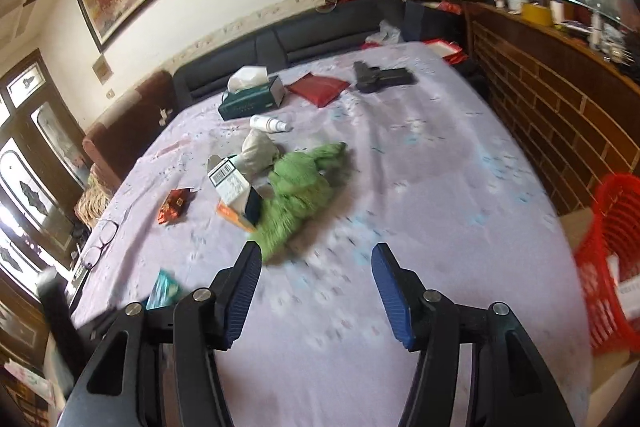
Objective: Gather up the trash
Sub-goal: 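Grasp the green towel with the right tool while the left tool holds the tissue pack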
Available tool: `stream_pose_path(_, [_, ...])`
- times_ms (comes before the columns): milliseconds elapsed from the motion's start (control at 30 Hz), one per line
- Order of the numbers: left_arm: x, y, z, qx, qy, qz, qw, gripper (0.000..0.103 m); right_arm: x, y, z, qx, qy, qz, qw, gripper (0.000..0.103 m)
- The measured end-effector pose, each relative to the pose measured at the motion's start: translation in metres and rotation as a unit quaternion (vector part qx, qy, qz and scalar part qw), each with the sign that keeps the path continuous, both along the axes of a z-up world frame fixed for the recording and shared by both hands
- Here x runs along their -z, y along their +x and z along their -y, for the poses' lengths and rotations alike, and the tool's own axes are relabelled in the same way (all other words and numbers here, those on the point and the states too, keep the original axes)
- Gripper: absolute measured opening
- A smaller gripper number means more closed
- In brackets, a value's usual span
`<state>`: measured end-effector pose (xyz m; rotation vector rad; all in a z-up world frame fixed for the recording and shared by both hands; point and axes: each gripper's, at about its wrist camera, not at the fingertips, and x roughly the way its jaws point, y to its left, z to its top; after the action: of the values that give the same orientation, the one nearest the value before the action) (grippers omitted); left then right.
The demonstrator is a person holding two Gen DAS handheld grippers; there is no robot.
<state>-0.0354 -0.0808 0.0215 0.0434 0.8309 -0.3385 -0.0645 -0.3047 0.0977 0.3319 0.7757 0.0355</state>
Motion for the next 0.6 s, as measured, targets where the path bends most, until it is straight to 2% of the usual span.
stream_pose_path(200, [-0.001, -0.005, 0.004, 0.013, 0.002, 0.006, 0.9999, 0.041, 0.025, 0.079, -0.009, 0.014, 0.045, -0.047, 0.998, 0.065])
stream_pose_path(300, [-0.002, -0.005, 0.002, 0.014, -0.005, 0.007, 0.9999, 0.041, 0.041, 0.112, -0.015, 0.03, 0.028, -0.071, 0.997, 0.065])
stream_pose_path(400, [-0.002, -0.006, 0.001, 0.016, -0.01, 0.01, 0.9998, 0.041, 0.059, 0.134, -0.017, 0.03, 0.047, -0.098, 0.994, 0.065])
stream_pose_path(467, [-0.003, -0.007, 0.001, 0.016, -0.011, 0.011, 0.9997, 0.041, 0.07, 0.142, -0.021, 0.034, 0.043, -0.112, 0.992, 0.067])
stream_pose_path(500, [-0.003, -0.007, 0.001, 0.015, -0.012, 0.012, 0.9997, 0.041, 0.073, 0.142, -0.023, 0.035, 0.039, -0.114, 0.992, 0.065])
stream_pose_path(600, [-0.003, -0.007, 0.0, 0.014, -0.015, 0.014, 0.9997, 0.041, 0.073, 0.133, -0.025, 0.042, 0.018, -0.097, 0.994, 0.047])
